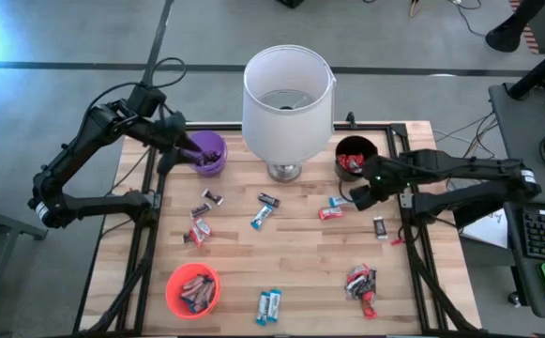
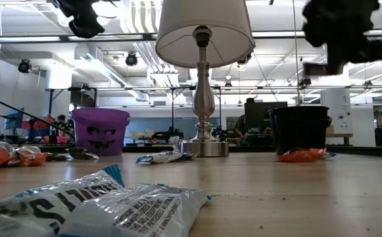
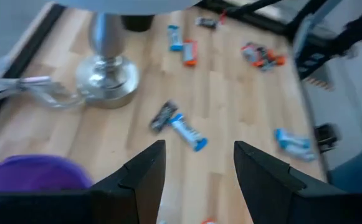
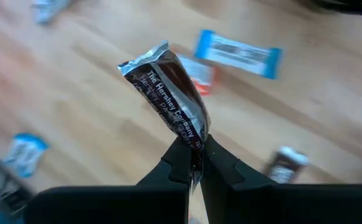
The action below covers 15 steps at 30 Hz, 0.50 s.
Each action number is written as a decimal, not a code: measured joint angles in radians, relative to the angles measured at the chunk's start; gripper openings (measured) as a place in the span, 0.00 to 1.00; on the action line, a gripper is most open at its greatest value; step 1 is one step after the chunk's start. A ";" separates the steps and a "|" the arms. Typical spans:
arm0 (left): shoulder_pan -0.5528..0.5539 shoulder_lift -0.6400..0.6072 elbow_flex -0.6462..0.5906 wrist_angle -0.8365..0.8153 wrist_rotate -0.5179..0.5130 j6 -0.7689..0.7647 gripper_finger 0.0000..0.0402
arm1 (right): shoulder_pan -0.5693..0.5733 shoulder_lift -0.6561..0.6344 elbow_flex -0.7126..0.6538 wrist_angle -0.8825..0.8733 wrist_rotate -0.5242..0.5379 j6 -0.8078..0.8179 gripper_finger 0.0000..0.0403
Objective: Organize candy in baskets
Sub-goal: Put the brown chocolate bar into the purple bucket
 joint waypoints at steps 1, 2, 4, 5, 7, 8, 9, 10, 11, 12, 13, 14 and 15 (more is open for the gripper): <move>0.000 0.000 0.000 0.000 0.025 -0.010 0.43 | 0.023 0.008 0.017 0.017 0.001 0.010 0.02; 0.000 0.000 0.000 0.000 0.055 -0.023 0.43 | 0.046 0.016 0.035 0.037 0.005 0.025 0.02; 0.000 0.000 0.000 0.000 0.135 -0.044 0.43 | 0.092 0.042 0.066 0.074 0.032 0.049 0.02; 0.000 0.000 0.000 0.000 0.182 -0.051 0.43 | 0.114 0.059 0.082 0.090 0.050 0.057 0.02; 0.000 0.000 0.000 0.001 0.269 -0.057 0.43 | 0.153 0.102 0.117 0.117 0.084 0.069 0.02; 0.000 0.000 0.000 0.002 0.296 -0.061 0.43 | 0.169 0.127 0.136 0.125 0.098 0.072 0.02; 0.000 0.000 0.000 0.007 0.308 -0.069 0.43 | 0.184 0.152 0.157 0.132 0.109 0.071 0.02; 0.000 0.000 0.000 0.017 0.311 -0.082 0.43 | 0.196 0.182 0.181 0.138 0.117 0.061 0.02; 0.000 0.000 0.000 0.029 0.312 -0.097 0.43 | 0.206 0.213 0.206 0.143 0.129 0.054 0.02; 0.000 0.000 0.000 0.041 0.312 -0.118 0.43 | 0.216 0.247 0.233 0.149 0.136 0.042 0.02; 0.000 0.000 0.000 0.055 0.312 -0.144 0.43 | 0.223 0.282 0.262 0.157 0.137 0.026 0.02; -0.001 0.000 0.000 0.067 0.313 -0.165 0.43 | 0.228 0.318 0.291 0.169 0.137 0.005 0.02; -0.003 0.000 0.000 0.080 0.313 -0.189 0.43 | 0.233 0.354 0.322 0.184 0.137 -0.016 0.02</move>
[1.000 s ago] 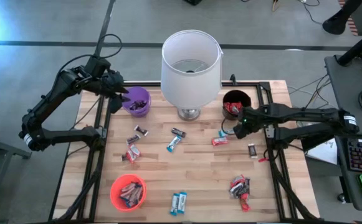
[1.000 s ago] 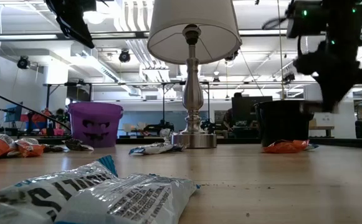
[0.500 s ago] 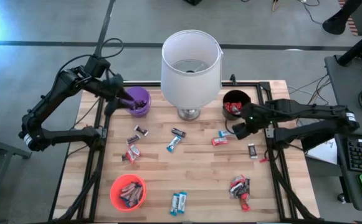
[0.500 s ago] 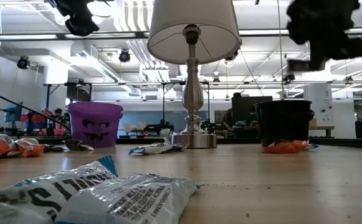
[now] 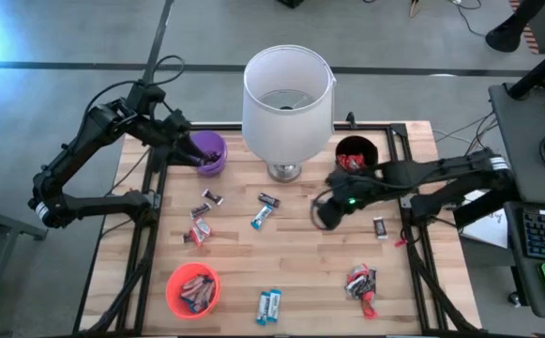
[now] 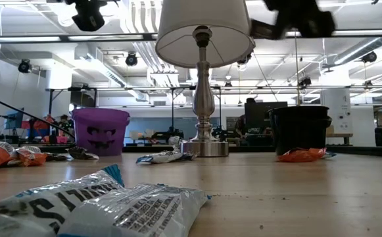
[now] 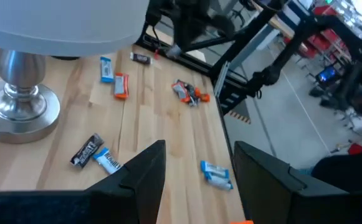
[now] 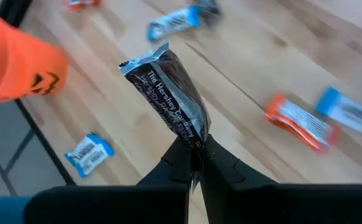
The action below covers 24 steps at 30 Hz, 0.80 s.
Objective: Organize candy in baskets
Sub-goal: Put the brown chocolate bar into the purple bucket
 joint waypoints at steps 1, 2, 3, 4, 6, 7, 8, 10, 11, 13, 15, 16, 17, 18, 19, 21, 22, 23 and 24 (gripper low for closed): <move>-0.002 0.000 0.000 0.010 0.000 -0.015 0.43 | 0.004 0.037 0.034 0.014 0.001 -0.023 0.02; -0.003 0.000 0.000 0.015 0.000 -0.023 0.43 | 0.007 0.074 0.071 0.018 0.001 -0.045 0.02; -0.004 0.000 0.000 0.014 0.000 -0.025 0.43 | 0.007 0.111 0.110 0.017 0.006 -0.069 0.02; -0.007 0.000 0.000 0.014 0.000 -0.026 0.43 | 0.008 0.147 0.147 0.017 0.015 -0.092 0.02; -0.015 0.004 0.000 0.014 0.000 -0.025 0.43 | 0.007 0.214 0.227 0.017 0.039 -0.129 0.02; -0.018 0.006 0.000 0.015 -0.001 -0.022 0.43 | 0.007 0.245 0.268 0.016 0.051 -0.147 0.02; -0.021 0.008 0.000 0.015 -0.001 -0.016 0.43 | 0.007 0.273 0.310 0.017 0.057 -0.168 0.02; -0.026 0.009 0.000 0.016 -0.002 -0.006 0.43 | 0.006 0.325 0.393 0.017 0.069 -0.201 0.02; -0.029 0.009 0.000 0.017 -0.004 0.001 0.43 | 0.007 0.348 0.437 0.017 0.078 -0.219 0.02; -0.036 0.012 0.000 0.017 -0.010 0.016 0.43 | 0.007 0.396 0.522 0.018 0.100 -0.246 0.02; -0.041 0.016 0.000 0.018 -0.011 0.034 0.43 | 0.007 0.440 0.602 0.017 0.123 -0.284 0.02; -0.042 0.017 0.000 0.018 -0.011 0.044 0.43 | 0.007 0.461 0.641 0.018 0.130 -0.304 0.02; -0.043 0.019 0.000 0.018 -0.010 0.048 0.43 | 0.005 0.480 0.676 0.016 0.131 -0.326 0.02; -0.043 0.023 0.000 0.018 -0.010 0.051 0.42 | 0.003 0.500 0.710 0.016 0.132 -0.342 0.02; -0.043 0.028 0.000 0.018 -0.010 0.055 0.42 | 0.001 0.520 0.742 0.019 0.132 -0.354 0.02; -0.048 0.036 0.000 0.018 -0.011 0.062 0.41 | -0.005 0.554 0.791 0.017 0.132 -0.377 0.02; -0.052 0.040 0.000 0.020 -0.010 0.064 0.41 | -0.007 0.570 0.812 0.015 0.132 -0.388 0.02; -0.057 0.043 0.000 0.021 -0.010 0.065 0.41 | -0.011 0.588 0.833 0.015 0.132 -0.400 0.02; -0.064 0.046 0.000 0.022 -0.009 0.070 0.41 | -0.014 0.602 0.851 0.014 0.132 -0.405 0.02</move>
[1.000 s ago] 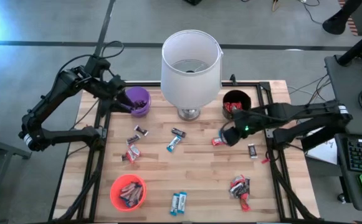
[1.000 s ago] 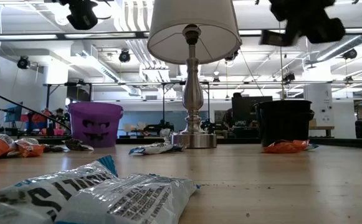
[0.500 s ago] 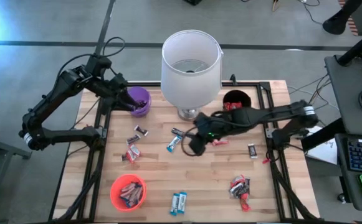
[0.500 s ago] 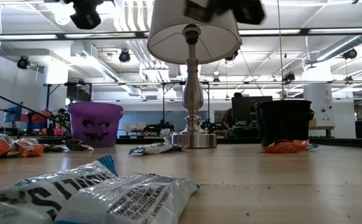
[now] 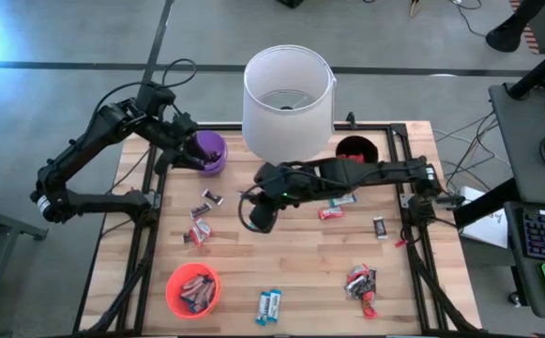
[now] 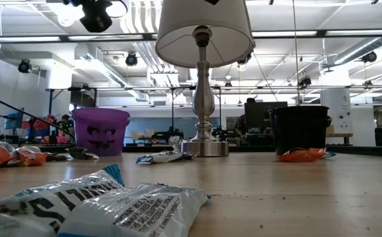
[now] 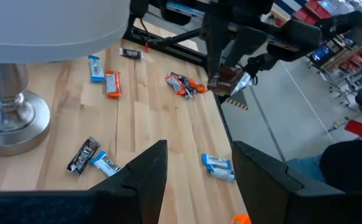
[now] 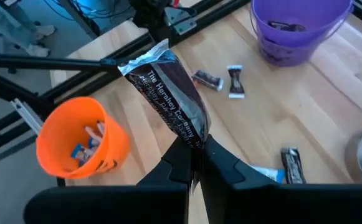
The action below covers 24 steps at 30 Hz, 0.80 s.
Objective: Organize candy in baskets
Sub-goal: Put the brown chocolate bar into the purple bucket
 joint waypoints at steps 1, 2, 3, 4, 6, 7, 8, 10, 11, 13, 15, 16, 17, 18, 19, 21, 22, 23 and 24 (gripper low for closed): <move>-0.007 0.003 0.000 0.001 0.002 0.008 0.40 | -0.004 0.010 0.017 -0.003 0.000 -0.004 0.02; -0.013 0.006 0.000 0.002 0.006 0.011 0.40 | -0.007 0.022 0.031 -0.007 0.000 -0.009 0.02; -0.020 0.008 0.000 0.004 0.008 0.011 0.41 | -0.012 0.031 0.044 -0.007 0.000 -0.016 0.02; -0.025 0.010 0.000 0.004 0.010 0.008 0.41 | -0.015 0.036 0.055 -0.009 0.000 -0.017 0.02; -0.037 0.018 0.000 0.004 0.010 -0.017 0.42 | -0.022 0.045 0.067 -0.011 0.000 -0.018 0.02; -0.042 0.022 0.000 0.004 0.010 -0.030 0.43 | -0.025 0.048 0.071 -0.006 0.001 -0.018 0.02; -0.046 0.026 0.000 0.004 0.010 -0.040 0.44 | -0.026 0.048 0.073 -0.003 0.001 -0.018 0.02; -0.057 0.030 0.000 0.004 0.010 -0.042 0.47 | -0.027 0.048 0.074 -0.003 0.007 -0.015 0.02; -0.065 0.030 0.000 0.004 0.010 -0.042 0.48 | -0.026 0.048 0.074 0.004 0.016 -0.014 0.02; -0.082 0.031 0.000 0.004 0.010 -0.038 0.50 | -0.025 0.046 0.074 0.011 0.024 -0.003 0.02; -0.104 0.030 0.000 0.008 0.010 -0.033 0.51 | -0.019 0.045 0.074 0.014 0.024 0.003 0.02; -0.115 0.029 0.000 0.013 0.010 -0.032 0.52 | -0.015 0.045 0.074 0.015 0.024 0.003 0.02; -0.125 0.026 0.000 0.019 0.008 -0.031 0.52 | -0.011 0.045 0.074 0.015 0.025 0.003 0.02; -0.137 0.024 0.000 0.026 0.004 -0.028 0.52 | -0.006 0.045 0.074 0.018 0.026 0.005 0.02; -0.149 0.020 0.000 0.038 0.001 -0.023 0.52 | -0.001 0.045 0.074 0.019 0.025 0.008 0.02; -0.174 0.015 0.000 0.065 0.000 -0.019 0.52 | 0.007 0.045 0.074 0.019 0.025 0.021 0.02; -0.185 0.012 0.000 0.079 -0.001 -0.023 0.52 | 0.012 0.046 0.074 0.019 0.026 0.029 0.02; -0.197 0.011 0.000 0.091 -0.001 -0.030 0.52 | 0.016 0.047 0.074 0.020 0.032 0.040 0.02; -0.211 0.009 0.000 0.101 -0.002 -0.033 0.52 | 0.022 0.048 0.074 0.023 0.047 0.055 0.02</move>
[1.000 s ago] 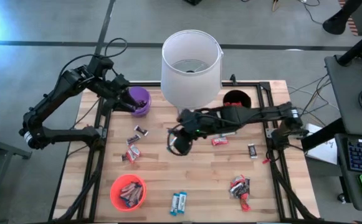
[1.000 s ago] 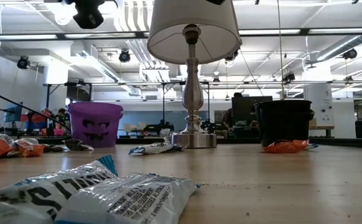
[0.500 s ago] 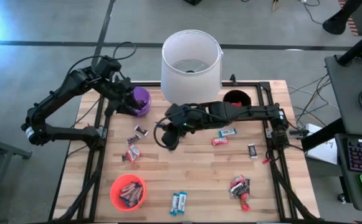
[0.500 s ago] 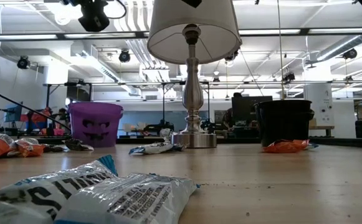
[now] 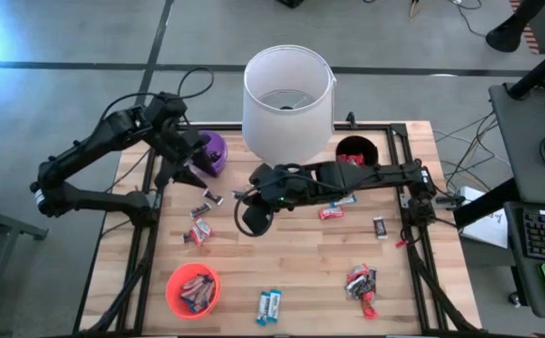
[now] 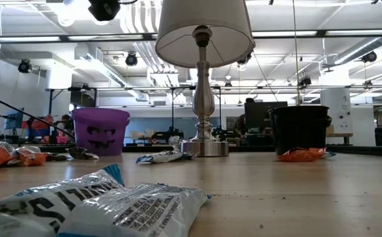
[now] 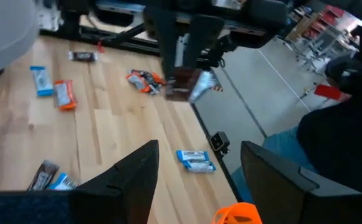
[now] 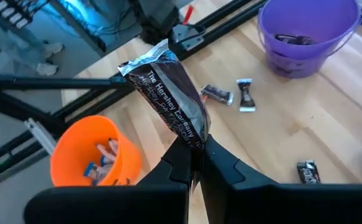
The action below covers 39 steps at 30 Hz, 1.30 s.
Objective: Organize candy in baskets
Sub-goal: Put the brown chocolate bar into the purple bucket
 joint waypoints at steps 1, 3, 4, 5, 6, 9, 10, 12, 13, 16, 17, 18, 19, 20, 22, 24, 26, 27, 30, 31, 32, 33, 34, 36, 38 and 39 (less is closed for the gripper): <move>-0.013 -0.002 0.000 0.003 -0.001 0.000 0.52 | 0.007 0.000 0.000 0.001 0.016 0.007 0.02; -0.046 -0.010 0.000 0.007 -0.029 -0.002 0.52 | 0.018 0.000 0.000 0.017 0.037 0.021 0.02; -0.065 -0.014 0.000 0.009 -0.060 -0.001 0.52 | 0.025 0.000 0.000 0.039 0.043 0.022 0.02; -0.087 -0.017 0.000 0.009 -0.097 0.001 0.52 | 0.032 0.000 0.000 0.057 0.052 0.023 0.02; -0.110 -0.020 0.000 0.010 -0.136 0.001 0.52 | 0.036 0.000 0.000 0.071 0.065 0.023 0.02; -0.178 -0.031 0.000 0.036 -0.241 -0.002 0.52 | 0.042 0.000 0.000 0.111 0.085 0.024 0.02; -0.201 -0.033 0.000 0.052 -0.274 -0.008 0.52 | 0.041 0.000 0.000 0.121 0.090 0.028 0.02; -0.239 -0.035 0.000 0.088 -0.324 -0.024 0.52 | 0.039 0.000 0.000 0.134 0.097 0.030 0.02; -0.254 -0.034 0.000 0.109 -0.335 -0.033 0.52 | 0.039 0.003 0.000 0.135 0.106 0.032 0.02; -0.283 -0.031 0.000 0.175 -0.340 -0.059 0.52 | 0.040 0.008 0.000 0.148 0.109 0.033 0.02; -0.288 -0.030 0.000 0.191 -0.349 -0.066 0.52 | 0.040 0.009 0.000 0.151 0.108 0.032 0.02; -0.291 -0.029 0.000 0.200 -0.360 -0.073 0.52 | 0.041 0.009 0.000 0.151 0.108 0.030 0.02; -0.291 -0.027 0.000 0.206 -0.364 -0.078 0.52 | 0.041 0.011 0.000 0.152 0.108 0.027 0.02; -0.291 -0.025 0.000 0.212 -0.364 -0.081 0.52 | 0.041 0.012 0.000 0.155 0.109 0.025 0.02; -0.291 -0.025 0.000 0.220 -0.364 -0.086 0.52 | 0.040 0.013 0.003 0.155 0.109 0.020 0.02; -0.291 -0.025 0.000 0.223 -0.364 -0.089 0.52 | 0.040 0.019 0.003 0.156 0.109 0.019 0.02; -0.291 -0.024 0.000 0.236 -0.359 -0.092 0.52 | 0.040 0.023 0.003 0.155 0.109 0.017 0.02; -0.291 -0.024 0.000 0.246 -0.351 -0.098 0.52 | 0.038 0.023 0.003 0.155 0.109 0.011 0.02; -0.291 -0.024 0.000 0.264 -0.317 -0.108 0.52 | 0.038 0.023 0.003 0.159 0.120 0.004 0.02; -0.292 -0.023 0.000 0.264 -0.305 -0.109 0.52 | 0.038 0.023 0.003 0.164 0.132 0.001 0.02; -0.292 -0.020 0.000 0.264 -0.303 -0.111 0.52 | 0.038 0.023 0.003 0.170 0.137 -0.001 0.02; -0.292 -0.018 0.000 0.264 -0.303 -0.113 0.52 | 0.036 0.023 0.003 0.182 0.137 -0.004 0.02; -0.292 -0.014 0.000 0.264 -0.303 -0.114 0.52 | 0.035 0.023 0.003 0.196 0.137 -0.005 0.02; -0.292 -0.003 0.000 0.268 -0.303 -0.114 0.52 | 0.031 0.023 0.003 0.215 0.135 -0.008 0.02; -0.292 0.008 0.000 0.274 -0.303 -0.114 0.52 | 0.029 0.022 0.003 0.216 0.136 -0.009 0.02; -0.292 0.013 0.000 0.276 -0.303 -0.113 0.52 | 0.028 0.022 0.003 0.216 0.136 -0.009 0.02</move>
